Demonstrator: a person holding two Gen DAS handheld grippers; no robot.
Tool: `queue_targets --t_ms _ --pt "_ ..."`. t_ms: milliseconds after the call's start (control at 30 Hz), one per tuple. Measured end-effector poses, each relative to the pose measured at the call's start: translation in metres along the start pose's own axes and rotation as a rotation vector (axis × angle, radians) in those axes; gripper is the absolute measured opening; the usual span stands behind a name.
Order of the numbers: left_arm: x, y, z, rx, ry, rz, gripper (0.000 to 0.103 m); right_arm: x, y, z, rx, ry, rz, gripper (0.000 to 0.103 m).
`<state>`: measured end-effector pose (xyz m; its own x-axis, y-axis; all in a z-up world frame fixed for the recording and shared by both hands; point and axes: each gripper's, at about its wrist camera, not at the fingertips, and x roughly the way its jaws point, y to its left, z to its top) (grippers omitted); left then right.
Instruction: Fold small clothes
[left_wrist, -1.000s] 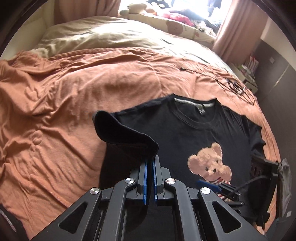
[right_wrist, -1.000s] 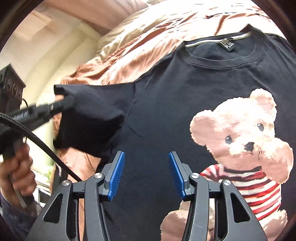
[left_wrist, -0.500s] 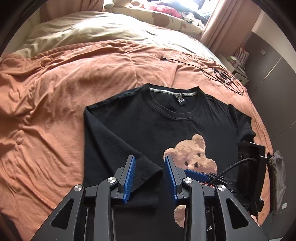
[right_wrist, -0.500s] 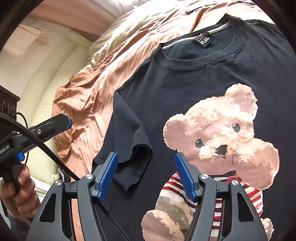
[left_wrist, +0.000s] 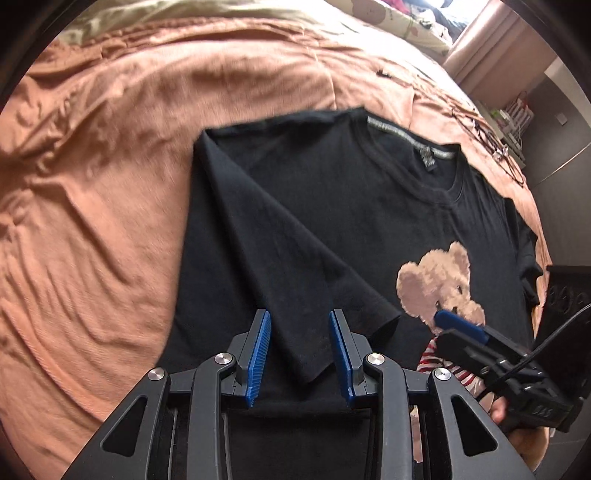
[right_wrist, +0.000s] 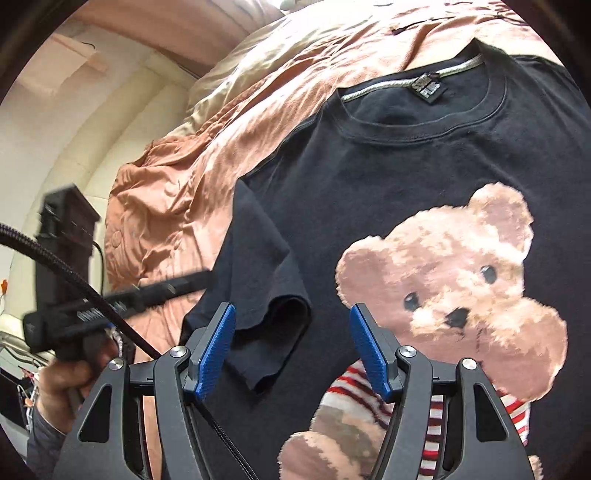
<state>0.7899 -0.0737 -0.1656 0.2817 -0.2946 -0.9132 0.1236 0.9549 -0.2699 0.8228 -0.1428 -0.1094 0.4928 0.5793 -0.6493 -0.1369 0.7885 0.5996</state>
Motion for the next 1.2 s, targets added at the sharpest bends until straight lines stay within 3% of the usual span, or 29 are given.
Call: queue_targets --t_ms 233,333,400,667,800,867,933,1000,1200 --pt "0.029 0.003 -0.004 -0.052 0.072 0.025 0.035 -0.014 -0.009 0.003 0.022 -0.023 0.015 0.062" --pt "0.028 0.001 0.001 -0.074 0.061 0.01 0.029 -0.018 -0.014 0.003 0.034 -0.029 0.019 0.062" --pt "0.027 -0.002 0.005 -0.071 0.049 0.002 0.01 -0.021 -0.02 0.003 0.039 -0.03 0.023 0.062" --pt "0.014 -0.029 0.037 -0.031 -0.046 -0.059 0.004 -0.038 -0.039 0.01 0.065 -0.049 0.028 0.062" --pt "0.012 -0.046 0.053 0.016 -0.042 -0.002 0.004 -0.041 -0.046 0.012 0.081 -0.055 0.028 0.062" --pt "0.014 -0.043 0.055 0.002 -0.021 0.018 0.008 -0.042 -0.047 0.013 0.079 -0.056 0.022 0.062" --pt "0.015 -0.033 0.051 -0.004 -0.014 0.023 0.022 -0.045 -0.046 0.015 0.075 -0.064 0.016 0.062" --pt "0.013 -0.021 0.045 -0.026 -0.013 0.055 0.049 -0.046 -0.044 0.017 0.085 -0.065 0.015 0.062" --pt "0.013 0.006 0.019 -0.101 0.007 0.066 0.05 -0.048 -0.028 0.013 0.045 -0.057 -0.015 0.063"
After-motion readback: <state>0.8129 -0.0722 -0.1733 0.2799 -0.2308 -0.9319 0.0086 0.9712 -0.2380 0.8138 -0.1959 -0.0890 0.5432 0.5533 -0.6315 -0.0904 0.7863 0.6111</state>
